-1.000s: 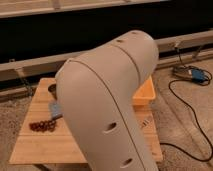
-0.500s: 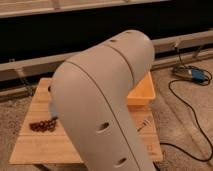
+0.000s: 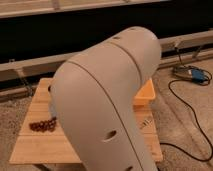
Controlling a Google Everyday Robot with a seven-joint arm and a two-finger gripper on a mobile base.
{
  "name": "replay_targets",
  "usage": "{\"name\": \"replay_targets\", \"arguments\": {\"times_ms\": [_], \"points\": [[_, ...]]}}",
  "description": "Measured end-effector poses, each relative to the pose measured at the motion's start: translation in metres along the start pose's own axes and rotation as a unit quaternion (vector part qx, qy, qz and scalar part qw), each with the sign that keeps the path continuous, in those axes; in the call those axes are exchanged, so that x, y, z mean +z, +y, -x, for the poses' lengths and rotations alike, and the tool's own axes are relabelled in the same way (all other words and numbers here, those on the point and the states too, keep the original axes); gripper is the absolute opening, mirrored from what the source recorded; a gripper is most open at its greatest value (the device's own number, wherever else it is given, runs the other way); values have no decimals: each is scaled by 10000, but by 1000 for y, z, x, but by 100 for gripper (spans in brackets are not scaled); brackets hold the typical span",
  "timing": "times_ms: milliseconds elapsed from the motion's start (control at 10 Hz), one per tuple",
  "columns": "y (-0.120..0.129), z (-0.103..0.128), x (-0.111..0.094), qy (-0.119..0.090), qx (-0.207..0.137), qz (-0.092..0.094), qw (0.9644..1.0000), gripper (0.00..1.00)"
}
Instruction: Place banana in paper cup
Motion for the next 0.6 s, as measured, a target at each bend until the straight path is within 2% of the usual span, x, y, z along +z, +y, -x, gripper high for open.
{"name": "replay_targets", "arguments": {"times_ms": [400, 600], "points": [[4, -8, -12, 40, -4, 195, 9998, 80], [3, -9, -14, 63, -3, 225, 9997, 80]]}}
